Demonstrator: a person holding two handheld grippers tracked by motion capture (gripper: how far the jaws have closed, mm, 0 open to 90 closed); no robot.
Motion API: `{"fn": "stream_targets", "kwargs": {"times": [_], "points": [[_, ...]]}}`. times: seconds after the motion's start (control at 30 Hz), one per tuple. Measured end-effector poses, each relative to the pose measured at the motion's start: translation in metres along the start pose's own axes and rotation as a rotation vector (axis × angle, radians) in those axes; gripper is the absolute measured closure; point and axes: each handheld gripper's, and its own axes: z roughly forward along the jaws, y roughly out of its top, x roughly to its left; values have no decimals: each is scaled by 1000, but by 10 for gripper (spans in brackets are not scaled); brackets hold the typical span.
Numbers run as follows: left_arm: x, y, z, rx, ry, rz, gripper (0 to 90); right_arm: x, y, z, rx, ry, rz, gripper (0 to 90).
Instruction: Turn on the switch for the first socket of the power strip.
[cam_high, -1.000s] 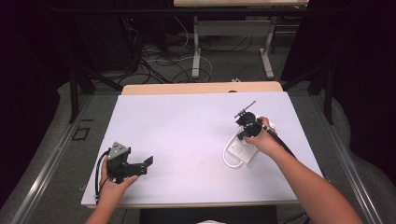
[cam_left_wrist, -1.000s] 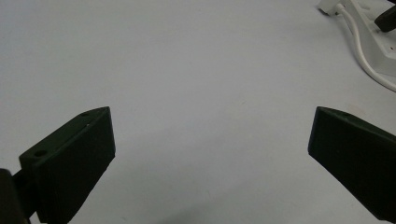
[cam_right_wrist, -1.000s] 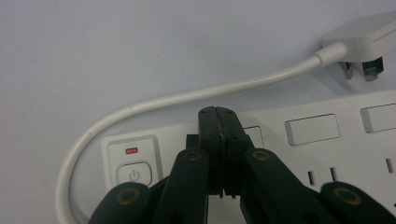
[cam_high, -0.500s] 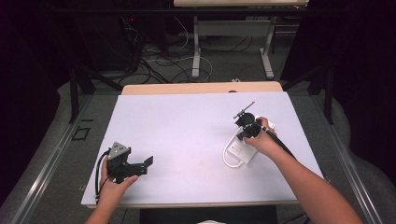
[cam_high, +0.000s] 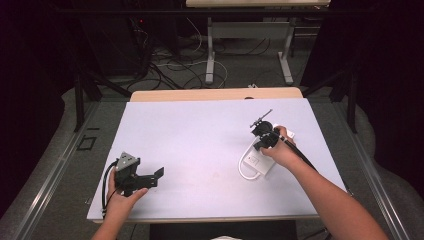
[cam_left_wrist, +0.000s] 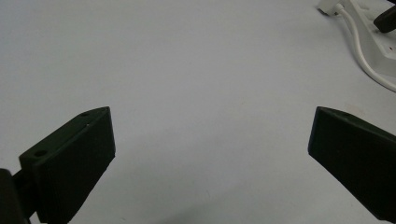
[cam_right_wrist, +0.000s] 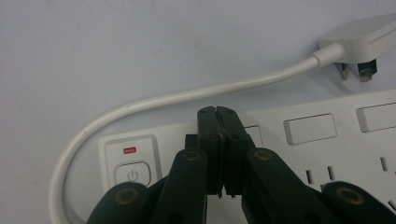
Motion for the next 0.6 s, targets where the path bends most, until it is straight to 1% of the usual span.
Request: {"fn": "stream_targets", "kwargs": {"times": [0.1,0.13,0.2,0.27,0.33,0.37,0.47,0.53,0.57,0.6], "points": [[0,0,0,0,0,0,7,1,0,0,2,-6,8,899],[0,0,0,0,0,0,7,1,0,0,26,-1,13,900],[0,0,0,-2,0,0,7,1,-1,2,6,3,12,900],[0,0,0,-1,0,-1,7,2,-1,2,7,-2,4,900],[0,0,0,0,0,-1,7,1,-1,2,14,1,9,900],[0,0,0,0,-1,-1,7,1,-1,2,3,-1,11,900],[0,0,0,0,-1,-1,7,2,-1,2,3,-1,12,900],[0,0,0,0,-1,-1,7,1,-1,2,3,2,4,900],[0,0,0,0,-1,-1,7,2,-1,2,1,-7,4,900],[0,0,0,0,0,-1,7,1,-1,2,4,1,3,900]]}}
